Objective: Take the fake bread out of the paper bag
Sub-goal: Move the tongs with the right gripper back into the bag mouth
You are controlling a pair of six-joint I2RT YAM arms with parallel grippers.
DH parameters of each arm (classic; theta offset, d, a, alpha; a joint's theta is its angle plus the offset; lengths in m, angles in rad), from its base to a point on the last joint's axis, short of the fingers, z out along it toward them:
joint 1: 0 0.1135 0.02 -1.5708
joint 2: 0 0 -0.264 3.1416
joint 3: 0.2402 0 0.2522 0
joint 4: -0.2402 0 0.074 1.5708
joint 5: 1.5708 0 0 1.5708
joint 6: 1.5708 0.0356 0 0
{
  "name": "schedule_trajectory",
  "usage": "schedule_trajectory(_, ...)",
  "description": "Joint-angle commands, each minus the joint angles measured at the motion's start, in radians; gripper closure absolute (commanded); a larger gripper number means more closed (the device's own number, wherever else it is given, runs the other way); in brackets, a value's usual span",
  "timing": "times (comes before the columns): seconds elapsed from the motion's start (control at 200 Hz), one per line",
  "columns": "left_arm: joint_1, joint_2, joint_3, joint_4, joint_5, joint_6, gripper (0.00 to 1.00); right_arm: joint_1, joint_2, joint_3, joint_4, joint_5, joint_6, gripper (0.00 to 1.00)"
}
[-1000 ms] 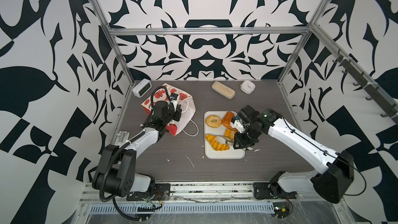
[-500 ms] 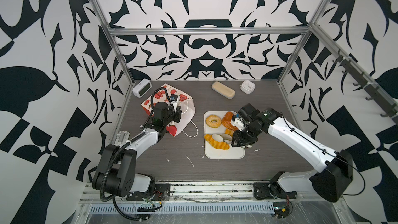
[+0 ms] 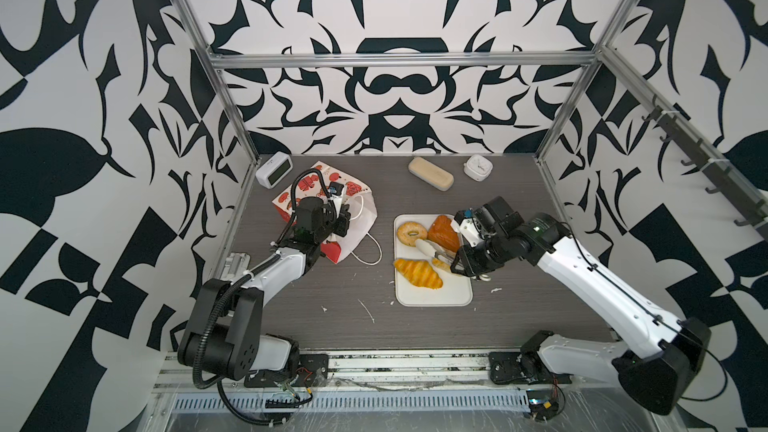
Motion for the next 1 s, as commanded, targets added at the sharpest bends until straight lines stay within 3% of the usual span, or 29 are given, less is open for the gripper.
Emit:
schedule_trajectory(0.0, 0.006, -0.009, -0.004, 0.015, 0.012, -0.009, 1.0, -0.003, -0.052, -0.019, 0.048, -0.067, -0.006, 0.73)
schedule_trajectory(0.19, 0.006, -0.008, -0.001, 0.009, 0.012, -0.009, 1.0, 0.005, -0.078, -0.118, 0.074, -0.221, 0.012, 0.82)
schedule_trajectory(0.51, 0.006, -0.011, 0.003, -0.003, 0.012, -0.009, 1.0, 0.04, -0.04, -0.181, 0.114, -0.294, -0.01, 0.87)
schedule_trajectory(0.995, 0.006, 0.002, 0.008, -0.003, 0.01, -0.006, 1.0, 0.04, 0.103, -0.172, 0.143, -0.244, -0.084, 0.88)
